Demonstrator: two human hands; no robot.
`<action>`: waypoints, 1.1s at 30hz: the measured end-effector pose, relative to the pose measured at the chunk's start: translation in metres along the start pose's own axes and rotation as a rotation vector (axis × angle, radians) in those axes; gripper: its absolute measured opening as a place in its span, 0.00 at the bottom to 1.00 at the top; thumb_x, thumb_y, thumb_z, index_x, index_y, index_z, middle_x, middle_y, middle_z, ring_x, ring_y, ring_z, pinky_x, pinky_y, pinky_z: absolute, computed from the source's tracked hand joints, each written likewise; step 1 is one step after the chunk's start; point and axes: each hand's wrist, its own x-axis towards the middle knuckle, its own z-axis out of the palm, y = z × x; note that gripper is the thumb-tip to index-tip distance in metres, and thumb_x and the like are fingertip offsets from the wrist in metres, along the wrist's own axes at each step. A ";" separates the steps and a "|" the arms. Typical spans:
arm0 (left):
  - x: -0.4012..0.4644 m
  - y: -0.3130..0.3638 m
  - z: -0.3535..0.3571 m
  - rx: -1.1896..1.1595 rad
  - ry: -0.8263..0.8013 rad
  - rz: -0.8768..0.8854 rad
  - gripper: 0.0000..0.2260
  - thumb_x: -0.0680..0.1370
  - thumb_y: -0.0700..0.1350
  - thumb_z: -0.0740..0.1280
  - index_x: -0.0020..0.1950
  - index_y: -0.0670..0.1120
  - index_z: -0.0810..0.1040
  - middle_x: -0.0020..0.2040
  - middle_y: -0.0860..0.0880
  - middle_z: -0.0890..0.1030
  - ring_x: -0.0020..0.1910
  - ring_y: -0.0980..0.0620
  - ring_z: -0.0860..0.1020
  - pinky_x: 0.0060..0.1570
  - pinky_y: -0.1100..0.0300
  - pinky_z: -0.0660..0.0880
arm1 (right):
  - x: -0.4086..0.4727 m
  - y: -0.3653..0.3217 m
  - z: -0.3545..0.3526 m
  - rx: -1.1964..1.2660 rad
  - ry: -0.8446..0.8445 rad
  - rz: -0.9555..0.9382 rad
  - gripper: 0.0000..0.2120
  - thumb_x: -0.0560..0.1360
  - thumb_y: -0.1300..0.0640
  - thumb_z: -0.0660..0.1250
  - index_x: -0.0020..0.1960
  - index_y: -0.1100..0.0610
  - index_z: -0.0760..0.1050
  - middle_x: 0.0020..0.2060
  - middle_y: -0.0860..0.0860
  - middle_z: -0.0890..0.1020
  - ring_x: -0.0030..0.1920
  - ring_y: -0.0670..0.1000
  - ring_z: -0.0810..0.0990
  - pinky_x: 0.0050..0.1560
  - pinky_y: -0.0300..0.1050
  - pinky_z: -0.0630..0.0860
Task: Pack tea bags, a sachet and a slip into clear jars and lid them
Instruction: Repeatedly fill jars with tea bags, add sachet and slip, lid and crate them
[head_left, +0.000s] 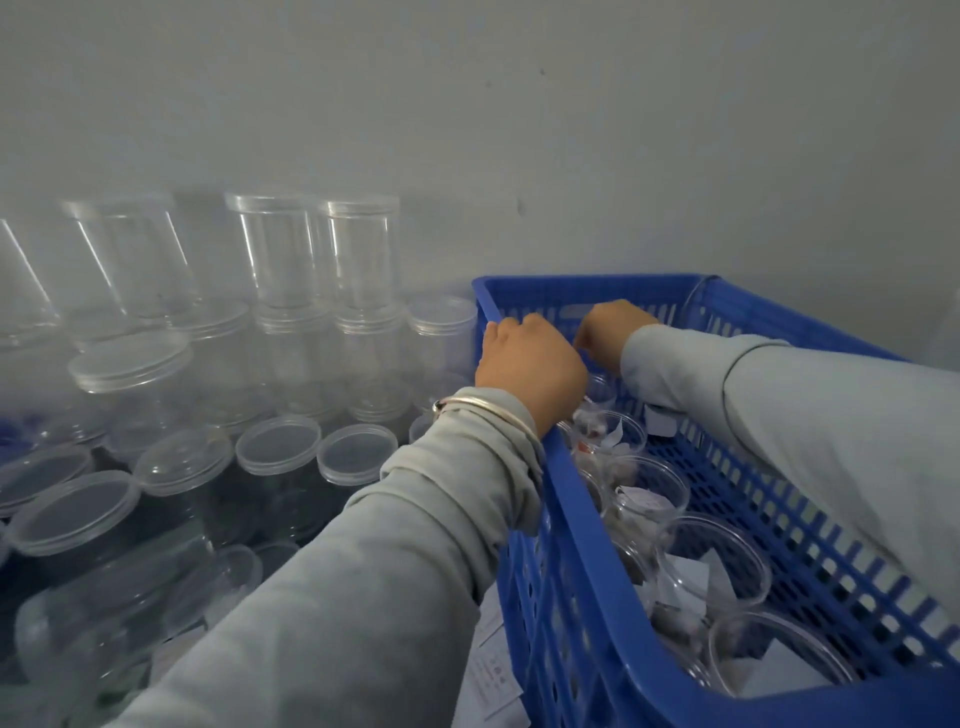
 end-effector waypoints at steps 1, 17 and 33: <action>0.001 0.000 0.001 0.015 0.001 0.008 0.15 0.77 0.40 0.57 0.62 0.38 0.71 0.65 0.39 0.69 0.66 0.39 0.66 0.68 0.49 0.63 | -0.002 0.000 -0.002 0.026 0.043 0.004 0.10 0.76 0.68 0.60 0.42 0.57 0.76 0.47 0.54 0.73 0.46 0.54 0.72 0.45 0.44 0.69; -0.061 -0.024 -0.041 -0.445 0.048 0.023 0.13 0.79 0.34 0.54 0.60 0.34 0.74 0.60 0.37 0.77 0.59 0.39 0.75 0.50 0.55 0.70 | -0.124 -0.090 -0.074 0.204 0.235 -0.119 0.13 0.76 0.62 0.62 0.54 0.54 0.82 0.55 0.52 0.82 0.56 0.56 0.79 0.60 0.48 0.73; -0.188 -0.316 -0.134 -0.393 0.234 -0.205 0.12 0.76 0.38 0.62 0.56 0.47 0.80 0.48 0.52 0.81 0.43 0.57 0.76 0.42 0.73 0.68 | -0.131 -0.316 -0.014 0.246 0.030 -0.341 0.13 0.77 0.59 0.65 0.61 0.55 0.78 0.59 0.54 0.80 0.58 0.56 0.77 0.60 0.45 0.70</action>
